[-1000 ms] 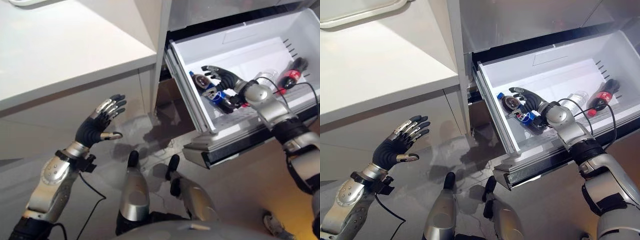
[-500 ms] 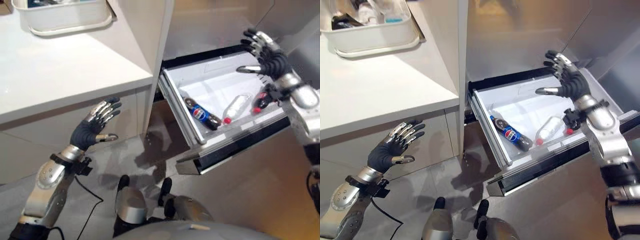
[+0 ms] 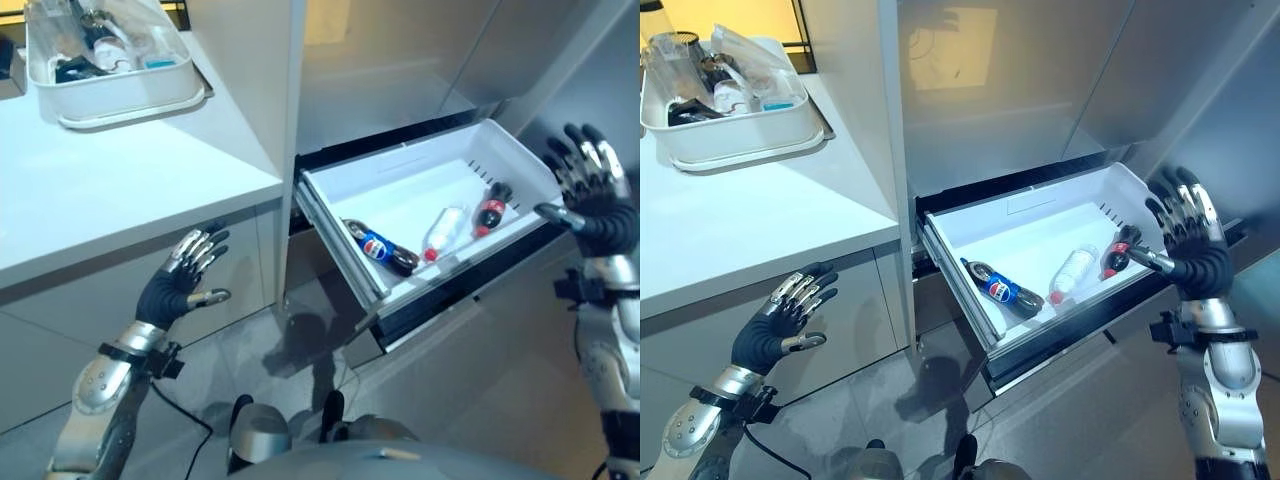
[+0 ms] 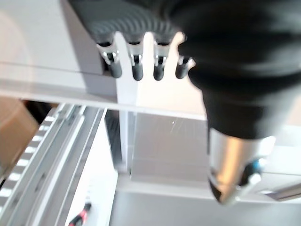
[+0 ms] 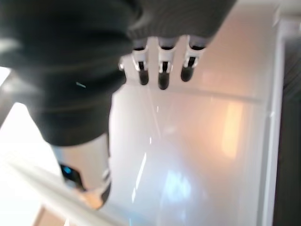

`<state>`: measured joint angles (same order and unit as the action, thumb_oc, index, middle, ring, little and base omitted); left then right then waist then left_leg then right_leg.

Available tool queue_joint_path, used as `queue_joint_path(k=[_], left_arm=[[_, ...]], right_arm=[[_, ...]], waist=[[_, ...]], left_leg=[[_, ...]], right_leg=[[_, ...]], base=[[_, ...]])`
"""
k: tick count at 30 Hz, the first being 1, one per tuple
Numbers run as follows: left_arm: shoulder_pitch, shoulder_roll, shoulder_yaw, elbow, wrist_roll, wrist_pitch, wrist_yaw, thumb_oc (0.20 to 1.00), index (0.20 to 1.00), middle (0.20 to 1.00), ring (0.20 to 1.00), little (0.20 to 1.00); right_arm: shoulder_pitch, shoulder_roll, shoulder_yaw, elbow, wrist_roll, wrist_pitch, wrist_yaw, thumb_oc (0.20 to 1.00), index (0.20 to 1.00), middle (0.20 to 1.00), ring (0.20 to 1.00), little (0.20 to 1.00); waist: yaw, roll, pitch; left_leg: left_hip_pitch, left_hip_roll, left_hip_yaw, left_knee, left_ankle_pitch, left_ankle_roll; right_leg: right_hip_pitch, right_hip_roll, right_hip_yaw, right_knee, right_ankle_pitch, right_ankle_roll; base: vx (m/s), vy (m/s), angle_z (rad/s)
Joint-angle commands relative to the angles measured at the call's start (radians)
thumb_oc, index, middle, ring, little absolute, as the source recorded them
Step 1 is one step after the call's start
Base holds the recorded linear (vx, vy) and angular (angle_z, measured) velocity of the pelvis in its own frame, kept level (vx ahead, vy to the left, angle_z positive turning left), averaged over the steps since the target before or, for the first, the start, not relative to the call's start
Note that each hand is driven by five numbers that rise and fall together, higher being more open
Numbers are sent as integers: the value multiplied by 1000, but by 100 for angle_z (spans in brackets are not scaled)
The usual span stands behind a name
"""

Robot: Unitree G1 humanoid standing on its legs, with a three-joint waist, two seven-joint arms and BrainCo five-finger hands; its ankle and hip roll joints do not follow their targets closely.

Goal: Take the drinks into the refrigerator

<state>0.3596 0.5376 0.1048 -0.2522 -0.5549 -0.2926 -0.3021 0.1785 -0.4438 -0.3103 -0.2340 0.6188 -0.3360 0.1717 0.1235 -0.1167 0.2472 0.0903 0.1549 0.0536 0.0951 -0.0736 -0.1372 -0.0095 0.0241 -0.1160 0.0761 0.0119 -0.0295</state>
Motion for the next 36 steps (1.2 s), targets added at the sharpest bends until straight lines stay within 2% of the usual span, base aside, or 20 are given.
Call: queue_joint_path(k=[1, 2, 4, 5, 7, 12, 20, 21, 22, 24, 29, 36], left_arm=[[12, -9, 46, -35, 22, -81, 19, 1000, 1000, 1000, 1000, 1000], [14, -29, 52, -24, 34, -90, 36, 1000, 1000, 1000, 1000, 1000], [13, -38, 54, -15, 37, -96, 39, 1000, 1000, 1000, 1000, 1000], [13, -52, 62, -9, 36, -103, 44, 1000, 1000, 1000, 1000, 1000], [12, -53, 64, -7, 41, -108, 50, 1000, 1000, 1000, 1000, 1000], [15, -57, 69, -1, 59, -128, 78, 1000, 1000, 1000, 1000, 1000], [17, -61, 77, -4, 80, -134, 93, 1000, 1000, 1000, 1000, 1000], [14, -62, 76, -2, 79, -136, 95, 1000, 1000, 1000, 1000, 1000], [14, -62, 76, -2, 79, -136, 95, 1000, 1000, 1000, 1000, 1000], [-5, -60, 56, 6, 76, -138, 98, 1000, 1000, 1000, 1000, 1000], [-51, -46, 24, 10, 85, -143, 112, 1000, 1000, 1000, 1000, 1000], [-105, -40, -18, 10, 64, -149, 109, 1000, 1000, 1000, 1000, 1000]], right_arm=[[-33, 16, -85, -42, 2, -71, -10, 1000, 1000, 1000, 1000, 1000], [7, 71, -90, -4, 7, -79, -28, 1000, 1000, 1000, 1000, 1000], [21, 78, -96, -4, -10, -80, -33, 1000, 1000, 1000, 1000, 1000], [49, 98, -112, 45, -36, -86, -56, 1000, 1000, 1000, 1000, 1000], [56, 98, -112, 67, -58, -85, -68, 1000, 1000, 1000, 1000, 1000], [86, 104, -41, 353, -182, -56, -167, 1000, 1000, 1000, 1000, 1000], [80, 95, 123, 541, -181, 2, -99, 1000, 1000, 1000, 1000, 1000], [72, 93, 142, 554, -182, 8, -93, 805, 805, 805, 805, 805], [72, 93, 142, 554, -182, 7, -93, 561, 561, 561, 561, 561], [28, 83, 211, 576, -190, 22, -81, 200, 200, 200, 200, 200], [-77, 60, 315, 621, -231, 32, -91, 200, 200, 200, 200, 200], [-210, 52, 384, 689, -267, 30, -132, 200, 200, 200, 200, 200]], waist=[[-4, -25, -6], [-25, -21, -11], [-28, -19, -14], [-46, -14, -17], [-51, -13, -20], [-75, -2, -30], [-70, 10, -26], [-69, 10, -25], [-69, 10, -25], [-59, 11, -22], [-40, 12, -22], [-12, 11, -26]], left_leg=[[-33, -6, -38, 115, -64, 20], [-24, -15, -17, 97, -71, 27], [-18, -20, -10, 85, -72, 32], [-12, -23, 0, 57, -67, 36], [-8, -29, 5, 39, -62, 39], [17, -51, 20, -43, -44, 66], [52, -83, 29, -115, -24, 90], [53, -86, 28, -119, -22, 93], [54, -86, 28, -119, -22, 93], [58, -98, 24, -132, -18, 103], [64, -112, 19, -160, -4, 114], [60, -125, -1, -174, 3, 124]], right_leg=[[104, 3, -37, -5, -76, 70], [98, -1, -30, -5, -69, 77], [96, -4, -24, -7, -67, 80], [89, -11, -18, -9, -62, 85], [80, -16, -15, -8, -58, 89], [43, -32, -3, 5, -46, 107], [32, -55, 18, 3, -34, 126], [30, -58, 18, 4, -32, 128], [30, -58, 18, 4, -33, 128], [23, -71, 23, 7, -24, 136], [17, -86, 23, 9, -12, 145], [9, -109, 12, 18, -4, 154]], base=[[-31, 88, -4], [-22, 93, -12], [-29, 99, -18], [-47, 100, -17], [-41, 94, -6], [-35, 96, -10], [-26, 77, -4], [-37, 70, 2], [-40, 62, 3], [-50, 74, 2], [-38, 49, 1], [-12, 23, 5]])
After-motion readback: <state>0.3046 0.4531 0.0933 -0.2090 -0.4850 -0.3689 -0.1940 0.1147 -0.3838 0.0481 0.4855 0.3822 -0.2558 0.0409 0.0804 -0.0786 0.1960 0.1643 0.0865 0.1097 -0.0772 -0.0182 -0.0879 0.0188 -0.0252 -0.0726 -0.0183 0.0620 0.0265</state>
